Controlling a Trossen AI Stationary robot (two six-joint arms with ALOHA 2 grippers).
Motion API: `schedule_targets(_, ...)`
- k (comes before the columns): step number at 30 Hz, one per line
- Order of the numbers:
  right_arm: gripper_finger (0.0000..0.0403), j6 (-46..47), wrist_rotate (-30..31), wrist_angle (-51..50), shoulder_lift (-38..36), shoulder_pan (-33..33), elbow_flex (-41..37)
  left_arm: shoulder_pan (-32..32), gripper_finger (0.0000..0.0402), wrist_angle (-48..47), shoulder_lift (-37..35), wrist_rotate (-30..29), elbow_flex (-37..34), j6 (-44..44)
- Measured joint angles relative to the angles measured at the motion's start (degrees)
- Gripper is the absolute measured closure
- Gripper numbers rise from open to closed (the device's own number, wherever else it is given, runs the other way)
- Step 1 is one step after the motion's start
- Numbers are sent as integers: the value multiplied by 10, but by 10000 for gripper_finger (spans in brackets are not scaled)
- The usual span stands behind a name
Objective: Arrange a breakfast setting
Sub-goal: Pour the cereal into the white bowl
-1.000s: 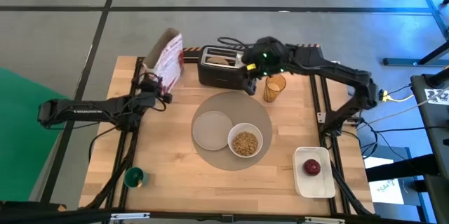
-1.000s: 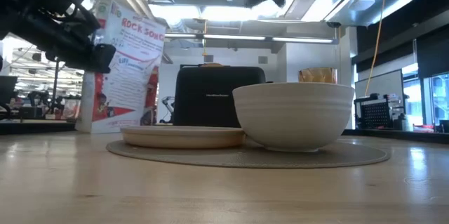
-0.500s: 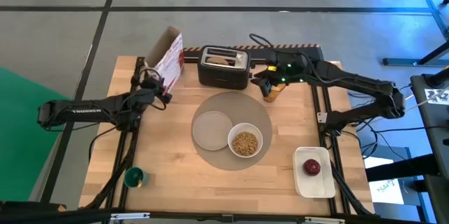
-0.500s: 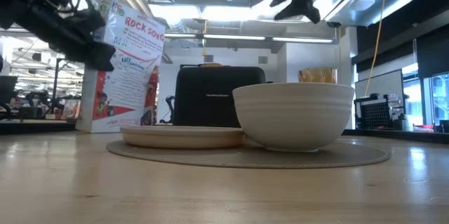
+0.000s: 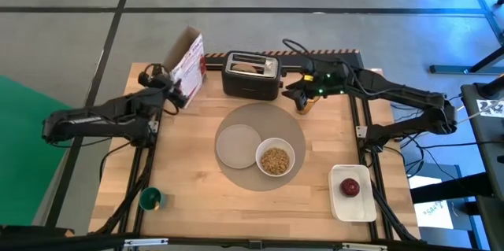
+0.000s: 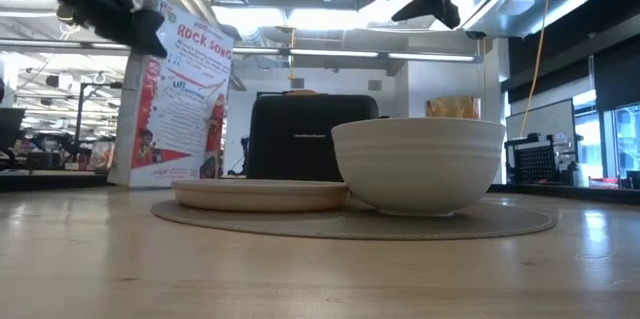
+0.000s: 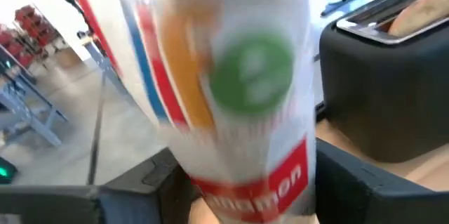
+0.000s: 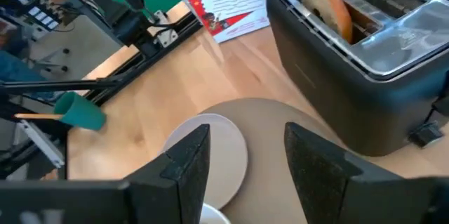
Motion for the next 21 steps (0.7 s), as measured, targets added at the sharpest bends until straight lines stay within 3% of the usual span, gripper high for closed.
schedule_targets(10,228,21,-9,-1,-2,0,0,0,143,-40,0,31,91,101)
schedule_targets(14,228,21,-8,-9,-5,0,0,0,142,-82,-1,36,96,76)
schedule_targets(21,228,21,-3,-37,-5,0,0,0,138,-162,4,119,95,2)
